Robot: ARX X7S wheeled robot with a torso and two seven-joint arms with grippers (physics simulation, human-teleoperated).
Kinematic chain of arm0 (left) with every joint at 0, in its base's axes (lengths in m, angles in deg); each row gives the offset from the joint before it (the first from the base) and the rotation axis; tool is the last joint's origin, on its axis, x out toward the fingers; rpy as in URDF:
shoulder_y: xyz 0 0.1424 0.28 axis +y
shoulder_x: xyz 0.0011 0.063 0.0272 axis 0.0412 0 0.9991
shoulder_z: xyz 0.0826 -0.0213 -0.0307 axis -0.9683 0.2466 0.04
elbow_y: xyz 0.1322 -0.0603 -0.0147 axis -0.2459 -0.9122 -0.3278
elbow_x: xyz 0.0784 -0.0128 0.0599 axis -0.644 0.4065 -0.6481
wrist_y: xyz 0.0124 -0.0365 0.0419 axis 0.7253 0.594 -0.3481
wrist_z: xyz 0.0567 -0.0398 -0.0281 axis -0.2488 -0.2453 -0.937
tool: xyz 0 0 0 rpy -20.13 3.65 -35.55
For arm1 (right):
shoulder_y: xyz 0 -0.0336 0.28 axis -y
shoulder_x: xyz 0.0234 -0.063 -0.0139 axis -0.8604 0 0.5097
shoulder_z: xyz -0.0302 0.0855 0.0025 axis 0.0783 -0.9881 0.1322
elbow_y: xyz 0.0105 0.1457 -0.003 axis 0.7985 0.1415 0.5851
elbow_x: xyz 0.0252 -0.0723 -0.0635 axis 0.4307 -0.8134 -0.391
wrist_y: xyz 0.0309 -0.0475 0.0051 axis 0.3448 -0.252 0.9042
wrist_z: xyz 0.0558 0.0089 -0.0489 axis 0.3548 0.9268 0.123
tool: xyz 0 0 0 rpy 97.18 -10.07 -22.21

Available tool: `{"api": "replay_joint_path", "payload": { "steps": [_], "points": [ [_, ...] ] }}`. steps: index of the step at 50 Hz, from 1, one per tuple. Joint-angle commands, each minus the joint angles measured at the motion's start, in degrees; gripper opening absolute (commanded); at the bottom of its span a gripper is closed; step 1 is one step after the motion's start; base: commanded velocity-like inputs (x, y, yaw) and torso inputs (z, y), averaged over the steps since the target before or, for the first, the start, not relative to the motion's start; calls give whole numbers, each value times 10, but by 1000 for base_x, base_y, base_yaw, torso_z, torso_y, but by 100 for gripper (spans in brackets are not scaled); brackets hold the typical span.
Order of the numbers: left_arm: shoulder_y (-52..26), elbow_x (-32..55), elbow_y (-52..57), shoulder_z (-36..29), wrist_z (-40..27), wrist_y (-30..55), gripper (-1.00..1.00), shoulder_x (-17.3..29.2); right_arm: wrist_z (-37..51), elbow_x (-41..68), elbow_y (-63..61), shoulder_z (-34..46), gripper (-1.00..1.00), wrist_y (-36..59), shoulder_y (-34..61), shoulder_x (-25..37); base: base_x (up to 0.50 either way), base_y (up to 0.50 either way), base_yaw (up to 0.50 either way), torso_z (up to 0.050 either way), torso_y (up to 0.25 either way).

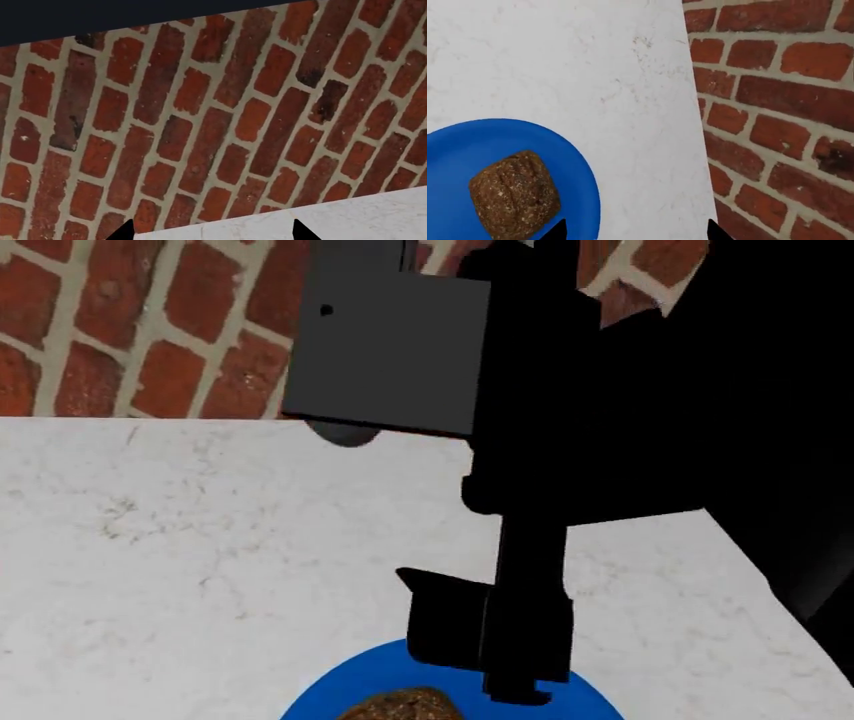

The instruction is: Place all breads on the cutting board.

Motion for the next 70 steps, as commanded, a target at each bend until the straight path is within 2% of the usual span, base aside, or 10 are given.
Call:
{"api": "replay_joint_path", "payload": {
  "steps": [1, 5, 34, 41, 58, 70],
  "points": [
    [24, -12, 11, 18, 11, -3, 100, -2, -1, 60, -26, -21, 100, 32, -2, -22, 0, 0, 0, 0, 0],
    [43, -28, 10, 32, 25, 1, 100, -4, 4, 71, -28, -28, 100, 29, -11, -27, 0, 0, 0, 0, 0],
    [38, -25, 11, 9, 18, -8, 100, -1, 22, 129, -55, -30, 100, 43, -46, -54, 0, 0, 0, 0, 0],
    [66, -41, 15, 28, 30, -10, 100, -5, 11, 105, -63, -4, 100, 31, -52, -52, 0, 0, 0, 0, 0],
    [78, -57, 16, 27, 41, -12, 100, -12, 8, 44, -55, 51, 100, 1, -74, -74, 0, 0, 0, 0, 0],
    [89, -69, 15, 30, 50, -13, 100, -12, 3, 33, -49, 64, 100, -24, -96, -84, 0, 0, 0, 0, 0]
  ]
}}
